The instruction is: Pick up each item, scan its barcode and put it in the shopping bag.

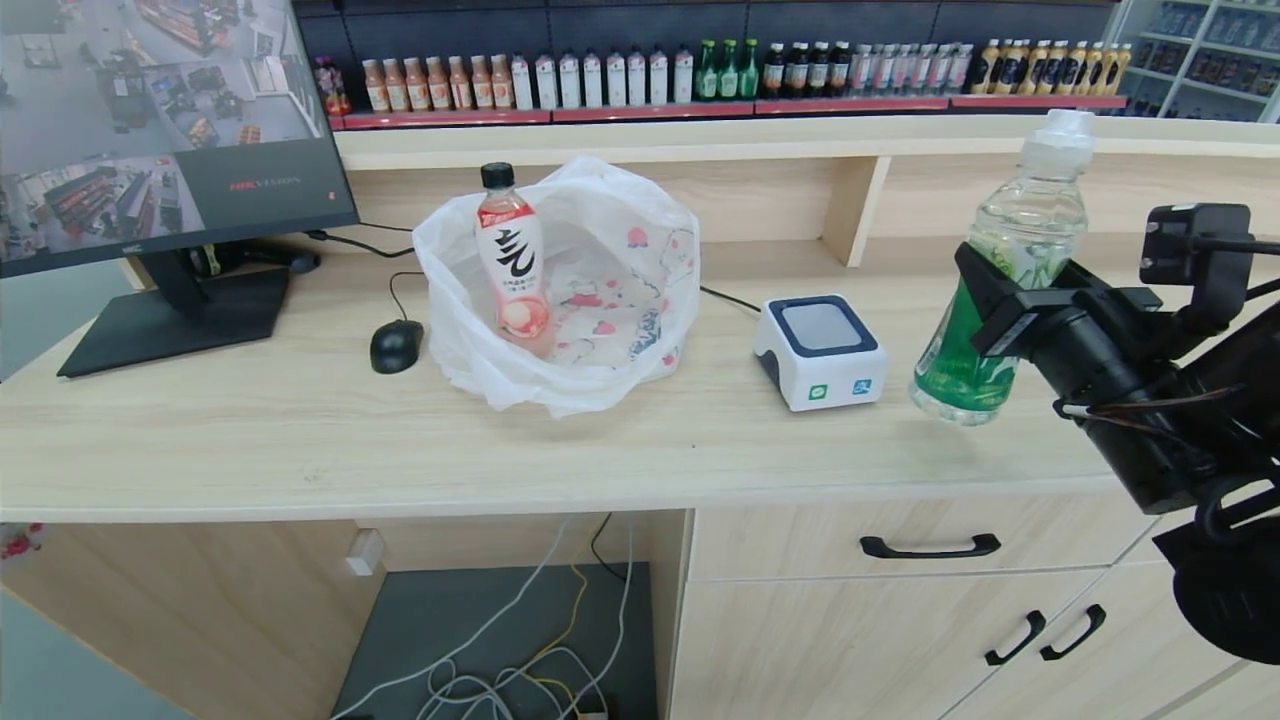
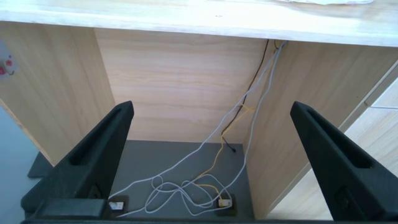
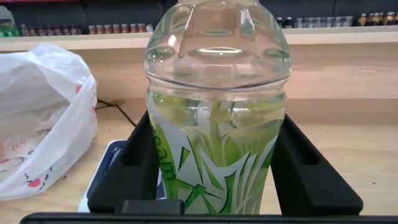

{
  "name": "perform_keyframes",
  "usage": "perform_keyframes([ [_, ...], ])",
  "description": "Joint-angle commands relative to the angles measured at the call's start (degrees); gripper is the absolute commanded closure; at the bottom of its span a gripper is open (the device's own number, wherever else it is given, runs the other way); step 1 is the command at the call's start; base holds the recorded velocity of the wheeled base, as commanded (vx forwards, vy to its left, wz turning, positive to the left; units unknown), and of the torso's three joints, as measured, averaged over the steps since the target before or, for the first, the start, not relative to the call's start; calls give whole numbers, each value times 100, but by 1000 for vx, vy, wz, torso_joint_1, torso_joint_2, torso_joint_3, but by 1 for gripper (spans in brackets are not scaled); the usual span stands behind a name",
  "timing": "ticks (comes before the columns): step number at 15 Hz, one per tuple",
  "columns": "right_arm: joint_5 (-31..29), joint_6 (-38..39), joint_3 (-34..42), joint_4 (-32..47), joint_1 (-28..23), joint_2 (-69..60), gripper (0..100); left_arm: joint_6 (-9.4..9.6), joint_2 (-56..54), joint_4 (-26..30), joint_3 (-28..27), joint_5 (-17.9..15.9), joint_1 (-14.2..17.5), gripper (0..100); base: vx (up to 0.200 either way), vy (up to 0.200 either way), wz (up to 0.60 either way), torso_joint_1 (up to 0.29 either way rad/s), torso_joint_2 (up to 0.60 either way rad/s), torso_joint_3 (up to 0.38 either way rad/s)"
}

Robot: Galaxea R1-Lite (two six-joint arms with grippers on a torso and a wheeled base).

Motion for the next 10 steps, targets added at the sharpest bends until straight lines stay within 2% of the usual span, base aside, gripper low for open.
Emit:
perform_keyframes([
  [1,14,95,15,8,100,-51,100,-2,-2,2,0,0,-10,0,0,200,0,2,7,-2],
  [10,14,192,24,8,126,-209,100,-2,-2,2,0,0,-10,0,0,200,0,1,2,1],
])
